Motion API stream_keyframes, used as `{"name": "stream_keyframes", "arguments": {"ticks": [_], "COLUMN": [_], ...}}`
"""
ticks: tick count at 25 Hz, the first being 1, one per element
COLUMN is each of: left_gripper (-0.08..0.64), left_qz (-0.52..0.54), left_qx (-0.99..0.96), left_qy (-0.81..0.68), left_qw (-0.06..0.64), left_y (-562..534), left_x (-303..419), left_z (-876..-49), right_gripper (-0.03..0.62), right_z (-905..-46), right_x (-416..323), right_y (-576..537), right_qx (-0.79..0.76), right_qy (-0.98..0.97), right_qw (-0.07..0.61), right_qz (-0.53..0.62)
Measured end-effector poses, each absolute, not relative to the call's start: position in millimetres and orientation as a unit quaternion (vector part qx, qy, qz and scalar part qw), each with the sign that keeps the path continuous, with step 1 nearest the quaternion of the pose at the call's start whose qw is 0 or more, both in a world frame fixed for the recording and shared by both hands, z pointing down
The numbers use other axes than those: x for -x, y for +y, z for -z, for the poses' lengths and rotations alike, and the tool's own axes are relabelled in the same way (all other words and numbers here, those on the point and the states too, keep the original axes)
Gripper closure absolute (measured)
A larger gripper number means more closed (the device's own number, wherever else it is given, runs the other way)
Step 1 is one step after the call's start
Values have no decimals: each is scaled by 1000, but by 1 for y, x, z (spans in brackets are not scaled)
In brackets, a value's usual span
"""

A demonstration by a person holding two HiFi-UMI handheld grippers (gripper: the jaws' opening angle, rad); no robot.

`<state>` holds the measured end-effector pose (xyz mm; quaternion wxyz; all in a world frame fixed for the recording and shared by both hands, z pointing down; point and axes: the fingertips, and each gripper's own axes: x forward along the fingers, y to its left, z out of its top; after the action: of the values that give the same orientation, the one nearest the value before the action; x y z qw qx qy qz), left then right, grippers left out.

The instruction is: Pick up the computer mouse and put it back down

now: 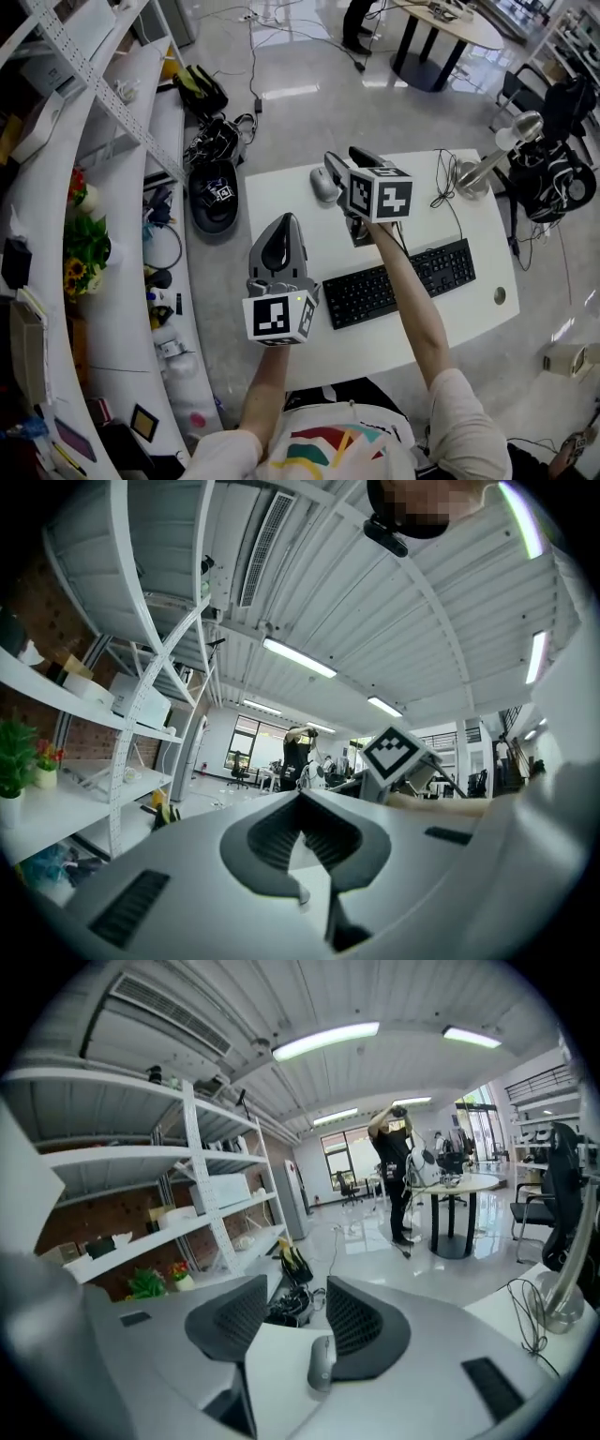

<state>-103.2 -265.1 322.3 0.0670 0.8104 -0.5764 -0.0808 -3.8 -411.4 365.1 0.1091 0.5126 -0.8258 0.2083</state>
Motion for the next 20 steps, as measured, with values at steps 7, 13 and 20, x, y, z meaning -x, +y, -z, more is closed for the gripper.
{"name": "stream_keyframes", "arguments": {"ticks": [7, 13, 20], "left_gripper": [515, 515, 515], "left_qz": [102, 87, 70], "left_qx": [-849, -891, -909], "left_qy": [-515, -441, -407], "left_qw": [63, 53, 46], "left_y": [-228, -182, -132], "left_x": [51, -23, -45], "left_z": [-264, -244, -236], "right_gripper": [578, 578, 578], "right_z": [-249, -210, -235], "right_x": [-40, -89, -132], "right_y": [-301, -192, -98], "right_qx": [-527, -546, -593], "right_qy": [-840, -835, -802], "right_qw": [-5, -21, -28], "right_qz": [-131, -70, -72]}}
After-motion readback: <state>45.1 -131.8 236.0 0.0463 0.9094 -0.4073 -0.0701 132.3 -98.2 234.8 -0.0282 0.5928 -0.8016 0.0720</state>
